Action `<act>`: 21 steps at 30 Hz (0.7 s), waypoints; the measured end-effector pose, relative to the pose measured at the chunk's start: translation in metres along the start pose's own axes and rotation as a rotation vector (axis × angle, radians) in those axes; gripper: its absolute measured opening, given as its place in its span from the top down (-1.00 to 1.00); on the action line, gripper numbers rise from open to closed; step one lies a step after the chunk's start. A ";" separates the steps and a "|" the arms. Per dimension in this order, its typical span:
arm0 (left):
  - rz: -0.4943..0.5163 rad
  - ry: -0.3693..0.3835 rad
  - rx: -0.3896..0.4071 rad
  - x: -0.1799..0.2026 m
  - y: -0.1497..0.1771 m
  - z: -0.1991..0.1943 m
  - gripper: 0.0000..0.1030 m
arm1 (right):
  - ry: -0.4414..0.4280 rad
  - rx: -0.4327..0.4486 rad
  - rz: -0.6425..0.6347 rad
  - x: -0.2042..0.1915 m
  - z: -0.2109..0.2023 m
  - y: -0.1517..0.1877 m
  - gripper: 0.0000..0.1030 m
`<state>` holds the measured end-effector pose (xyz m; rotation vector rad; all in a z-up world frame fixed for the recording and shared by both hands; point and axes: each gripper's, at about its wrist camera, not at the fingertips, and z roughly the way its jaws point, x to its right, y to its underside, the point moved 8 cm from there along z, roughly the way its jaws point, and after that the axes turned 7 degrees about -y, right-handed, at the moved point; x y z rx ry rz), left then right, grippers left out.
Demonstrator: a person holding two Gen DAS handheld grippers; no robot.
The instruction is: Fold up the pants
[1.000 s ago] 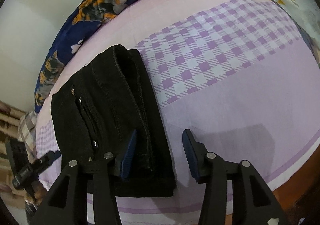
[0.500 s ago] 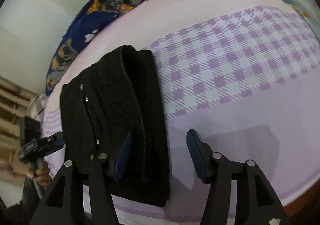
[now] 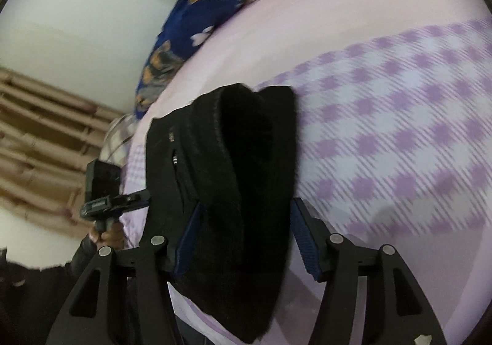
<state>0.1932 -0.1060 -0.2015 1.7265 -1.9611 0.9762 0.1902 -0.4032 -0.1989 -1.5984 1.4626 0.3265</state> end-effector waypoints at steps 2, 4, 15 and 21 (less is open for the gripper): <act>0.005 0.002 0.005 0.002 -0.002 0.003 0.21 | -0.045 -0.033 -0.016 -0.004 0.009 -0.004 -0.09; 0.012 0.008 0.014 0.004 -0.003 0.005 0.20 | -0.092 -0.039 -0.004 -0.005 0.015 -0.007 -0.01; 0.096 -0.128 0.070 0.019 -0.006 0.014 0.44 | 0.069 0.084 0.058 -0.005 0.011 0.003 0.39; 0.171 -0.265 0.107 0.030 -0.005 0.015 0.59 | 0.201 0.169 0.084 -0.021 0.004 0.006 0.53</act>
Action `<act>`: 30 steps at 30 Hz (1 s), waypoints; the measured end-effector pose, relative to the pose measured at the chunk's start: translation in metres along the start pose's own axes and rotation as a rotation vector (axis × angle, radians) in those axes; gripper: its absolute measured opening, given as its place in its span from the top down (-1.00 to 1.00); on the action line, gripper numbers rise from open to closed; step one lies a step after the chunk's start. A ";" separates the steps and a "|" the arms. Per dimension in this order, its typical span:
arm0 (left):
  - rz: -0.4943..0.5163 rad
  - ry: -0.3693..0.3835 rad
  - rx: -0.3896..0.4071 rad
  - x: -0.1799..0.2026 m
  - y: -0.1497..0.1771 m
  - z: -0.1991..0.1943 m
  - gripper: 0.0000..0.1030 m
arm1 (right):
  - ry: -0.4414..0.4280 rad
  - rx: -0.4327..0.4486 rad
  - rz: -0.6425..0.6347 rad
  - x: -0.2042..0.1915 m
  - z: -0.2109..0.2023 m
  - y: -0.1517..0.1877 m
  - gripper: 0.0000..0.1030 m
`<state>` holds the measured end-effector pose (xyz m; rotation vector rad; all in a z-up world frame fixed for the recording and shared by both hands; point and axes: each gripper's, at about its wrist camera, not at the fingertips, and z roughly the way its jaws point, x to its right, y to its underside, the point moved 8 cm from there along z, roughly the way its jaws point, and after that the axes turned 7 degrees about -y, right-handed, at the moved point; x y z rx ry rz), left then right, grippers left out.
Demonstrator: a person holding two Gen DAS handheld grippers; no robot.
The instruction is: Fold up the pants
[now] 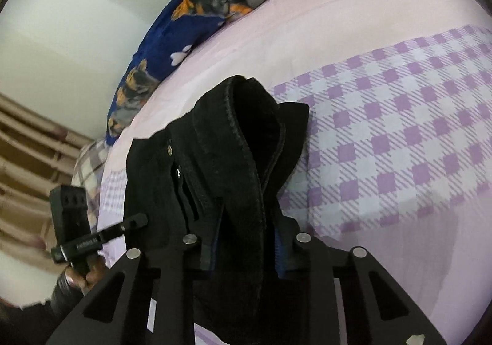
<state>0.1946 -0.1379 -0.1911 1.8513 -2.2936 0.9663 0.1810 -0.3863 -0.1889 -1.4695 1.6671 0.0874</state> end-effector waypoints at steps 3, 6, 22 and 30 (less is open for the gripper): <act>0.030 -0.031 0.016 0.005 -0.001 -0.004 0.66 | 0.029 0.022 0.028 -0.004 -0.002 0.000 0.55; 0.050 -0.037 0.029 0.010 -0.004 -0.010 0.72 | 0.029 0.051 0.082 -0.011 -0.006 -0.001 0.57; 0.076 -0.018 0.135 -0.010 0.005 -0.071 0.77 | -0.002 0.064 0.063 -0.077 0.011 0.005 0.60; 0.035 -0.059 0.191 -0.050 -0.001 -0.101 0.77 | -0.075 0.038 0.038 -0.117 0.047 0.001 0.60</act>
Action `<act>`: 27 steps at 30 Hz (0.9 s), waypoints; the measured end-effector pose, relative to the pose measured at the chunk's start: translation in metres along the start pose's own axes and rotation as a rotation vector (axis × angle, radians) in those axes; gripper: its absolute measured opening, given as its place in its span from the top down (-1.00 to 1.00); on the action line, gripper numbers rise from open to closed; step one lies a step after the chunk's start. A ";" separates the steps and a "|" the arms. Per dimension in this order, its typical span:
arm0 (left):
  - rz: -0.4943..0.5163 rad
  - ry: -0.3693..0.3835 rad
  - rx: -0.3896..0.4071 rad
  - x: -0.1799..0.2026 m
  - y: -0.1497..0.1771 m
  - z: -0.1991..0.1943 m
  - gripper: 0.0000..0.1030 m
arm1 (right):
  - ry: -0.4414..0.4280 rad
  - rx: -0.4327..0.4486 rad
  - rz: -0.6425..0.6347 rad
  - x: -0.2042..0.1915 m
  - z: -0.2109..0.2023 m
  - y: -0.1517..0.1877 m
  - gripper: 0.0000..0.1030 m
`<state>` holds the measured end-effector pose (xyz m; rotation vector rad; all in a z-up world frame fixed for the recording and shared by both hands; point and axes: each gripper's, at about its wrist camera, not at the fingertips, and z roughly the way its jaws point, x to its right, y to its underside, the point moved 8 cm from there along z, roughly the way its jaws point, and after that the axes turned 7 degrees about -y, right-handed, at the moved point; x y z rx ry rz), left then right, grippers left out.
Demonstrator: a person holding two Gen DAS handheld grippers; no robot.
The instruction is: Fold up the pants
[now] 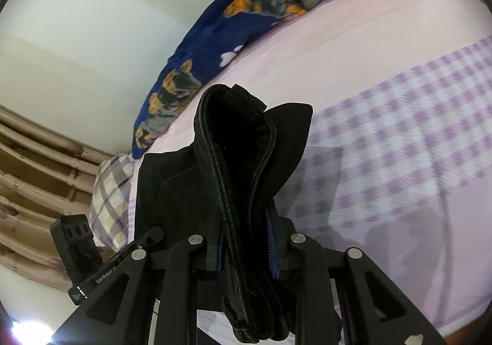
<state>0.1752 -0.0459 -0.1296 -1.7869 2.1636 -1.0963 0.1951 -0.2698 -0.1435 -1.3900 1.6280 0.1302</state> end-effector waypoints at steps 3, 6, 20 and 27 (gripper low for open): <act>-0.021 -0.023 0.020 -0.020 -0.007 -0.005 0.77 | -0.024 -0.014 -0.002 -0.012 0.018 -0.003 0.60; -0.033 -0.042 0.038 -0.036 -0.016 -0.011 0.77 | -0.047 -0.024 -0.007 -0.025 0.036 -0.007 0.60; -0.075 -0.114 0.062 -0.096 -0.064 -0.012 0.77 | -0.076 -0.065 -0.008 -0.058 0.104 -0.030 0.60; -0.100 -0.130 0.069 -0.118 -0.084 -0.005 0.77 | -0.082 -0.075 0.000 -0.065 0.128 -0.046 0.60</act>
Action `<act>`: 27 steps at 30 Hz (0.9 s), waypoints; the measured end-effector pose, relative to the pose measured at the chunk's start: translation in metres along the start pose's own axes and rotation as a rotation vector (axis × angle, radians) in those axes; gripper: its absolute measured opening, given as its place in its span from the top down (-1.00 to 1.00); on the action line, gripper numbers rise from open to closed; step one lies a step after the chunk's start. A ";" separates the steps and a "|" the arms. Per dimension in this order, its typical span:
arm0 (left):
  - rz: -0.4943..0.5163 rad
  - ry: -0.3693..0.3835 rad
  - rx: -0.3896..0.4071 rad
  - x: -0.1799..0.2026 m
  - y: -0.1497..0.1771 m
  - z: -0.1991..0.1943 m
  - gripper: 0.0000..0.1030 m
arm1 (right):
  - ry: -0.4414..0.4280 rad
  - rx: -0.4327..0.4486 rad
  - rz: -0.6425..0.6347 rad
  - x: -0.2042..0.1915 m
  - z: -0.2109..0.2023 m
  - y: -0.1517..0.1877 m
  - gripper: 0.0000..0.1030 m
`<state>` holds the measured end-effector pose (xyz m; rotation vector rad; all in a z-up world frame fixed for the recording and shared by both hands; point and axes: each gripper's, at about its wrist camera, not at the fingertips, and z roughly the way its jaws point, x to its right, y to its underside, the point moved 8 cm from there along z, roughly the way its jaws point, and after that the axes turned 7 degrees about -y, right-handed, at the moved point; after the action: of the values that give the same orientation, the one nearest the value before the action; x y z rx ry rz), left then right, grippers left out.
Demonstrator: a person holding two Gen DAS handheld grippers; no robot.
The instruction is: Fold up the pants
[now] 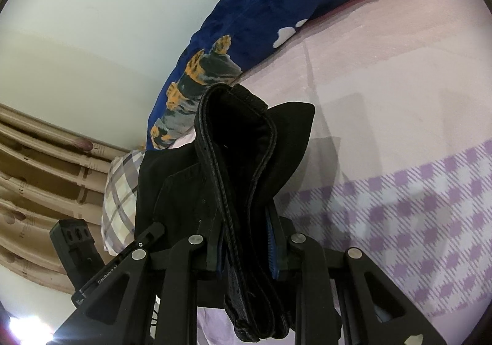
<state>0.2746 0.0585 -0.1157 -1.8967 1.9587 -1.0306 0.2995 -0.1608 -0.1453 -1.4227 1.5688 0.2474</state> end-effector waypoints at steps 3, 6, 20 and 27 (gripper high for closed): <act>-0.009 -0.010 0.003 -0.008 -0.006 0.008 0.77 | 0.001 0.000 0.000 -0.001 0.009 -0.007 0.60; -0.009 -0.023 -0.001 -0.014 -0.010 0.018 0.77 | 0.008 -0.001 0.006 0.001 0.018 -0.013 0.60; -0.005 -0.096 -0.063 -0.048 0.007 0.073 0.55 | 0.221 0.003 -0.098 0.043 0.044 -0.015 0.41; 0.015 -0.141 -0.043 -0.049 0.012 0.077 0.36 | 0.247 0.001 -0.110 0.050 0.045 -0.015 0.27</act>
<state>0.3185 0.0789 -0.1940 -1.9170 1.9274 -0.8329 0.3426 -0.1667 -0.1990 -1.5806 1.6794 0.0046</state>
